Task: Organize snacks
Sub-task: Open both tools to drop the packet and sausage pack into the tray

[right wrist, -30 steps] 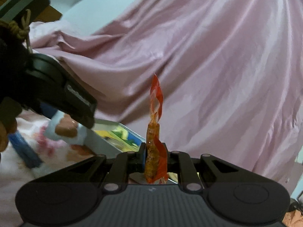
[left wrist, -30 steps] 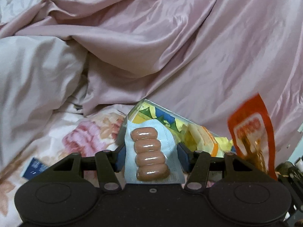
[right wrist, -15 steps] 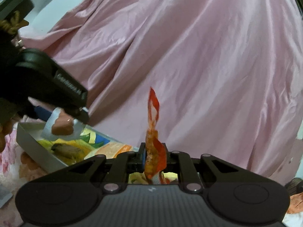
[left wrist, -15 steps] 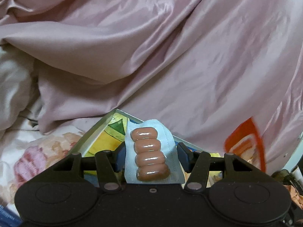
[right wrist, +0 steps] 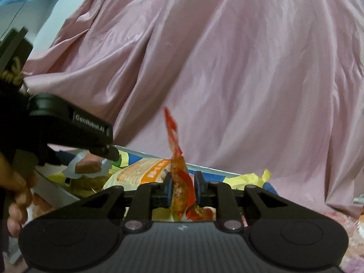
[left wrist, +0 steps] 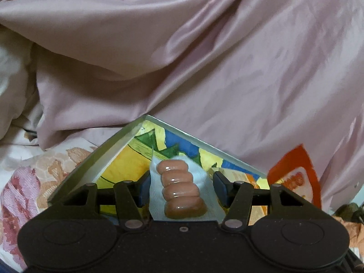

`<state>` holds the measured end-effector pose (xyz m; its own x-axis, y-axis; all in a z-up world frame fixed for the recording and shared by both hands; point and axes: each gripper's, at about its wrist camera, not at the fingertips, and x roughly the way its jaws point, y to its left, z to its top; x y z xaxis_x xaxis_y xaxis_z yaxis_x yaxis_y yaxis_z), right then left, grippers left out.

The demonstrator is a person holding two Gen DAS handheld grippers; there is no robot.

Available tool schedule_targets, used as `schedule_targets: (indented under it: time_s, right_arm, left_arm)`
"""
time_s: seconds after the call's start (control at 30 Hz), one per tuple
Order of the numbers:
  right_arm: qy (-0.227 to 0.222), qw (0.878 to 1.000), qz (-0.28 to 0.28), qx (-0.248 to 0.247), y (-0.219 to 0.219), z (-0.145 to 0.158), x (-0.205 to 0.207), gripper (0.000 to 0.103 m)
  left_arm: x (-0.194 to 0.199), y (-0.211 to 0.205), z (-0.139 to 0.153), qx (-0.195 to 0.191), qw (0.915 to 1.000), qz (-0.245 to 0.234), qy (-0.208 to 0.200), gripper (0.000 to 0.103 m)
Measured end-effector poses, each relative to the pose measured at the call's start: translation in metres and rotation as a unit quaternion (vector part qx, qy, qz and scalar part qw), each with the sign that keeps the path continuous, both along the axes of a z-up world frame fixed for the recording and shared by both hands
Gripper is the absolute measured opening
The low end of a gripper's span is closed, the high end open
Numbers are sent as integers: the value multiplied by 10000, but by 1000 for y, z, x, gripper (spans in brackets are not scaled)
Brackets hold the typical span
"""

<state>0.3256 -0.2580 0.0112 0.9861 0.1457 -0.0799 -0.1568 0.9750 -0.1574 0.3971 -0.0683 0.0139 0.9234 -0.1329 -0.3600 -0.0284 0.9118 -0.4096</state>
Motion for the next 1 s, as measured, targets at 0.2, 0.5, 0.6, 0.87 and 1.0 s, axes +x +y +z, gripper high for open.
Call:
schedule_targets:
  time_s: [0.2, 0.5, 0.6, 0.87, 1.0]
  right_arm:
    - [96, 9996, 69, 253, -6, 2, 3, 39]
    - [54, 9985, 85, 533, -13, 7, 2, 67]
    - [45, 9981, 102, 603, -13, 11, 2, 75]
    - [-162, 9988, 47, 452, -14, 30, -20, 103]
    - [-173, 9984, 23, 541, -19, 47, -38, 103]
  left_arm:
    - [-3, 1, 3, -164, 9998, 16, -105, 74]
    - [-13, -5, 9, -157, 9992, 67, -353, 96]
    - [-18, -7, 12, -108, 9990, 66, -425, 102]
    - [-34, 0, 20, -453, 9985, 187, -260, 102]
    - [-51, 2, 33, -548, 9980, 222, -227, 102]
